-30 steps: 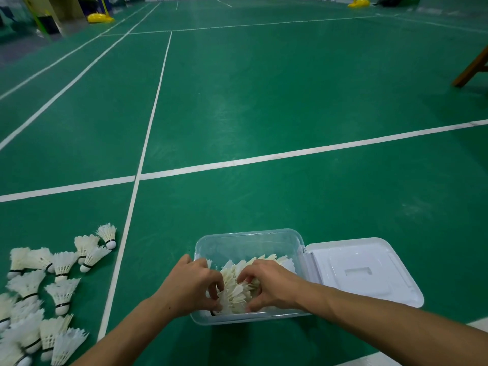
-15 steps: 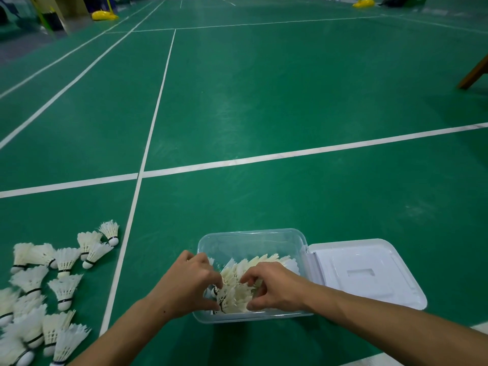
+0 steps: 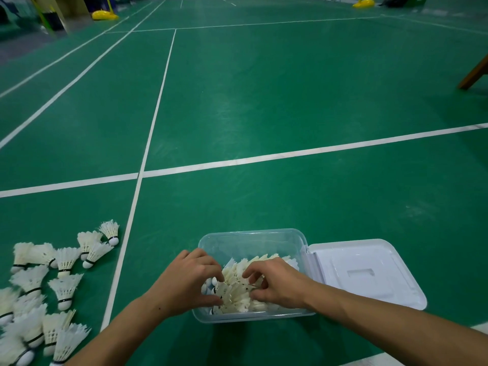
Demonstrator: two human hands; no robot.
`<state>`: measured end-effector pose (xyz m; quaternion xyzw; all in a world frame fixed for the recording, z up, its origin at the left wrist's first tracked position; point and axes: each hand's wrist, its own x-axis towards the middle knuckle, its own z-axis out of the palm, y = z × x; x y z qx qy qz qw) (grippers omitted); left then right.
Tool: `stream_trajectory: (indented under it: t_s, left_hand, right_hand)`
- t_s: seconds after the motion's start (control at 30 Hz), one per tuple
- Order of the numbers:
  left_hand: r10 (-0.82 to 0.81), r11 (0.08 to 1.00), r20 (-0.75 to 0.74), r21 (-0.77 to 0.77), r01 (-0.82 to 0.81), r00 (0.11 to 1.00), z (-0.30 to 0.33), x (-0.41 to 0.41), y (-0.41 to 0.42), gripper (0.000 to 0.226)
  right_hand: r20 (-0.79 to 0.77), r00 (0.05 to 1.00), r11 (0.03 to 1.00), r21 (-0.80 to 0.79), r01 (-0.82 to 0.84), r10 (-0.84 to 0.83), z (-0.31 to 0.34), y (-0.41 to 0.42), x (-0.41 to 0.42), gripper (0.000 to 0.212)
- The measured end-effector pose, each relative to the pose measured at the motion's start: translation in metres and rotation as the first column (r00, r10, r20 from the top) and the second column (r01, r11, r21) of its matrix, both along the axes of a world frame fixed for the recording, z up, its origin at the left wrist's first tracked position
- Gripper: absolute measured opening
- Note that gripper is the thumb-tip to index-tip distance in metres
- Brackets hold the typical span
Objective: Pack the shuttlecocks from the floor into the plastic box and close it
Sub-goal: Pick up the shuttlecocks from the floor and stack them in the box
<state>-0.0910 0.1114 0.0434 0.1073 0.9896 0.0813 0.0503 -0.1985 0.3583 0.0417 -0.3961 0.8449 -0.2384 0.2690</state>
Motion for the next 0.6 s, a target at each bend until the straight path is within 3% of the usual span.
stream_trajectory:
  t_s: [0.2, 0.37, 0.6]
  left_hand:
    - [0.139, 0.976, -0.152, 0.188, -0.109, 0.978, 0.011, 0.007, 0.002, 0.060]
    - [0.243, 0.945, -0.157, 0.259, -0.198, 0.957, 0.022, 0.021, -0.009, 0.074]
    - [0.570, 0.780, -0.128, 0.397, -0.484, 0.812, 0.022, 0.104, -0.077, 0.088]
  right_hand:
    - [-0.010, 0.998, 0.994, -0.084, 0.063, -0.064, 0.022, -0.003, -0.004, 0.049]
    - [-0.005, 0.998, 0.988, -0.143, 0.061, -0.062, 0.035, -0.022, -0.005, 0.055]
    - [-0.108, 0.971, 0.973, -0.070, -0.220, 0.212, 0.064, -0.102, 0.007, 0.063]
